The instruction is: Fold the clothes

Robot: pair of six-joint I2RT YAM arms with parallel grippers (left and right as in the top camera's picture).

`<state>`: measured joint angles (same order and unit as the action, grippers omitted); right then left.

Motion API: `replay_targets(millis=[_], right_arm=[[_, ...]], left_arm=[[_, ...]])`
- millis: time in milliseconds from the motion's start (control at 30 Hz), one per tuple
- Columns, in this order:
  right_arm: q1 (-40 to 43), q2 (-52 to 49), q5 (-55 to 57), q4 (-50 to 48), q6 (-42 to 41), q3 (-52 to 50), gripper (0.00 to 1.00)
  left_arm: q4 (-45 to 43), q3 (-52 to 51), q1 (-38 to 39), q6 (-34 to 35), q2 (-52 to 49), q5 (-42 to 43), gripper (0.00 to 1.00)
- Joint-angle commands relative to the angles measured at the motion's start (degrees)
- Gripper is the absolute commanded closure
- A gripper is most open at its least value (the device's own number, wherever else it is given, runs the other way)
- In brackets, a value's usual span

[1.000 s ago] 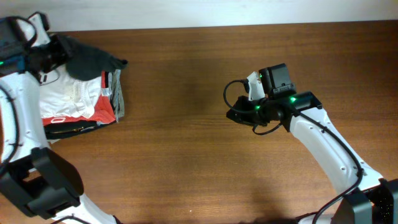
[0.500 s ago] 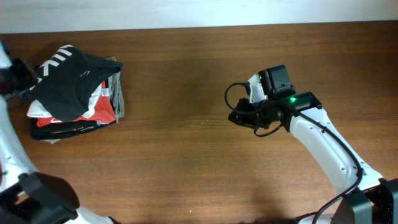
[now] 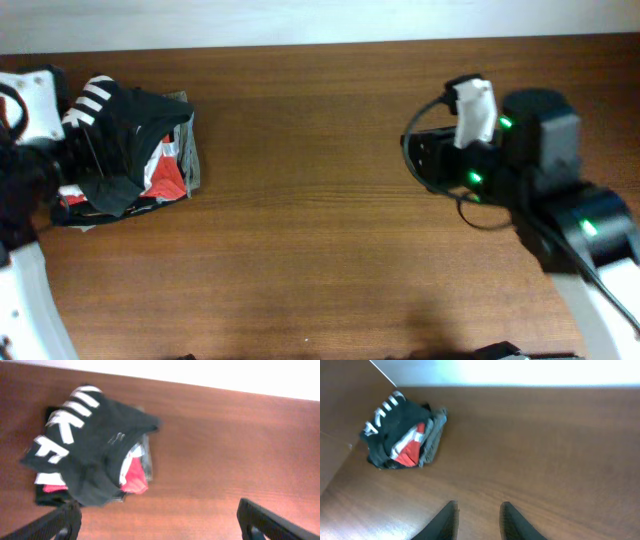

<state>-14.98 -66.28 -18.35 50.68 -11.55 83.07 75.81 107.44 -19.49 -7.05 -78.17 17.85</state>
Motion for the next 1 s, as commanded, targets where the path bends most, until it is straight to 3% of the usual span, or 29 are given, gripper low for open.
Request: replay_targets(millis=[0, 100, 300, 367, 467, 533, 667, 767, 967], right_arm=[[0.02, 9.29, 7.28, 4.11, 3.65, 0.22, 0.01], [0.02, 15.1, 8.33, 6.78, 3.63, 0.22, 0.01], [0.02, 14.93, 8.5, 12.7, 3.61, 0.2, 0.01], [0.07, 17.42, 18.32, 11.93, 3.74, 0.55, 0.01], [1.18, 25.55, 20.57, 8.83, 16.13, -1.4, 0.01], [5.07, 31.91, 20.5, 5.05, 17.11, -8.31, 0.01], [13.68, 50.45, 17.03, -14.29, 17.09, -40.09, 0.01], [14.73, 64.52, 12.39, -20.87, 15.41, -57.61, 0.01], [14.69, 66.07, 12.52, -29.29, 9.4, -71.73, 0.01]], left_arm=[[6.38, -0.48, 9.42, -5.9, 3.89, 1.92, 0.01], [7.67, -0.46, 12.22, -5.9, 4.52, 1.88, 0.01], [7.69, -0.46, 12.2, -5.9, 4.52, 1.9, 0.01], [7.69, -0.46, 12.2, -5.9, 4.52, 1.9, 0.01], [7.69, -0.46, 12.2, -5.9, 4.52, 1.9, 0.01], [7.67, -0.46, 12.2, -5.92, 4.52, 1.9, 0.01], [7.69, -0.46, 12.2, -5.9, 4.52, 1.9, 0.01], [7.69, -0.46, 12.2, -5.9, 4.52, 1.9, 0.01], [7.69, -0.46, 12.2, -5.92, 4.52, 1.9, 0.01]])
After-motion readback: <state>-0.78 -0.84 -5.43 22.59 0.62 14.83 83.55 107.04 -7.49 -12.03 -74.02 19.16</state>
